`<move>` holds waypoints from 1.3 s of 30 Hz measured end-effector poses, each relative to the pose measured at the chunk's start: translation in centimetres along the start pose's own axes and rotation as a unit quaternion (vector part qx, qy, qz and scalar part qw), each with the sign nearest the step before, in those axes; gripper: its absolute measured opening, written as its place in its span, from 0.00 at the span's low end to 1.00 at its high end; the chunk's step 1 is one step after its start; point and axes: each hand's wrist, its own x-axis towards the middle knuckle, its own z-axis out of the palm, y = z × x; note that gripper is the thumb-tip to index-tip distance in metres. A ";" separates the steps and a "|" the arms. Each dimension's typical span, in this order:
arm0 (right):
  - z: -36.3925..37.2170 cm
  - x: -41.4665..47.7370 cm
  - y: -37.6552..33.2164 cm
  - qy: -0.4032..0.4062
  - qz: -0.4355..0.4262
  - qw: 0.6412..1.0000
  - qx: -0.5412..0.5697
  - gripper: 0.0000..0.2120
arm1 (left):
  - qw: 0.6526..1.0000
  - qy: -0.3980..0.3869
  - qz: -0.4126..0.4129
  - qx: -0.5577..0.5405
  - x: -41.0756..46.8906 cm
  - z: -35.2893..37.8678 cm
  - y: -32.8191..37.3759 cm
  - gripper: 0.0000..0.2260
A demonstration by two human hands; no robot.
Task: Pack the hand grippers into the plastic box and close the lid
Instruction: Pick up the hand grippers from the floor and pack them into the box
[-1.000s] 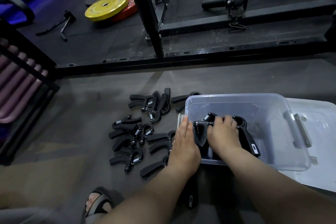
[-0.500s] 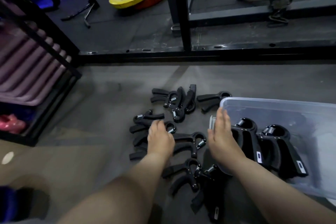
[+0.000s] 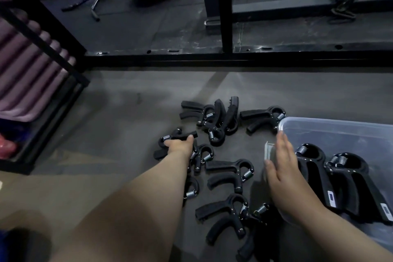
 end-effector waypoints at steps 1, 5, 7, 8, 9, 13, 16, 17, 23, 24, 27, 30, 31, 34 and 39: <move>0.0 0.0 0.0 0.000 0.001 1.000 -0.002 0.32 | 1.000 0.002 -0.013 -0.011 0.0 -0.1 0.2 0.33; 0.0 0.0 -0.4 -0.005 0.006 1.000 0.001 0.32 | 0.988 -0.031 -0.082 -0.125 0.7 -1.0 0.8 0.19; 0.0 0.0 -0.4 -0.006 0.004 1.000 0.000 0.32 | 0.990 -0.025 -0.061 -0.126 1.0 -1.4 0.3 0.19; 0.0 0.0 -0.4 -0.007 0.002 1.000 0.000 0.32 | 0.988 -0.039 -0.056 -0.137 1.0 -1.4 0.1 0.17; -0.1 0.0 -0.4 -0.008 0.001 1.000 0.000 0.32 | 0.985 -0.057 -0.056 -0.155 0.5 -1.7 -0.1 0.13; 0.0 0.0 -0.4 -0.010 -0.003 1.000 0.007 0.32 | 0.967 -0.092 -0.038 -0.234 -1.4 -2.9 0.0 0.07; 0.0 0.0 -0.2 -0.004 -0.014 1.000 0.009 0.32 | 0.944 -0.177 -0.038 -0.275 -3.9 -3.3 0.3 0.09; 0.0 0.0 -0.2 -0.001 -0.017 1.000 0.010 0.32 | 0.937 -0.210 -0.037 -0.276 -4.8 -3.4 0.5 0.09; -0.1 -0.1 0.0 0.004 -0.006 0.999 0.031 0.32 | 0.927 -0.304 0.014 -0.217 -11.7 -4.4 1.3 0.07; -0.2 -0.1 0.0 0.000 -0.001 0.999 0.037 0.32 | 0.925 -0.314 0.040 -0.211 -12.7 -4.4 1.3 0.11; -0.7 0.0 0.0 -0.016 0.002 0.999 0.035 0.34 | 0.927 -0.312 0.104 -0.183 -15.7 -3.7 1.3 0.19; -1.6 -0.3 0.1 -0.052 0.011 0.998 0.017 0.34 | 0.943 -0.274 0.173 -0.077 -18.1 -3.3 0.9 0.21; -2.0 -0.4 0.1 -0.065 0.013 0.998 0.021 0.34 | 0.944 -0.261 0.200 -0.031 -18.8 -3.0 0.6 0.21; -3.4 -0.8 -0.2 -0.070 0.008 0.994 0.084 0.30 | 0.935 -0.177 0.291 0.097 -21.1 -1.9 -0.4 0.27; -6.3 -1.7 -1.3 0.004 0.087 0.925 0.369 0.12 | 0.883 -0.070 0.416 0.206 -25.1 0.8 -1.4 0.38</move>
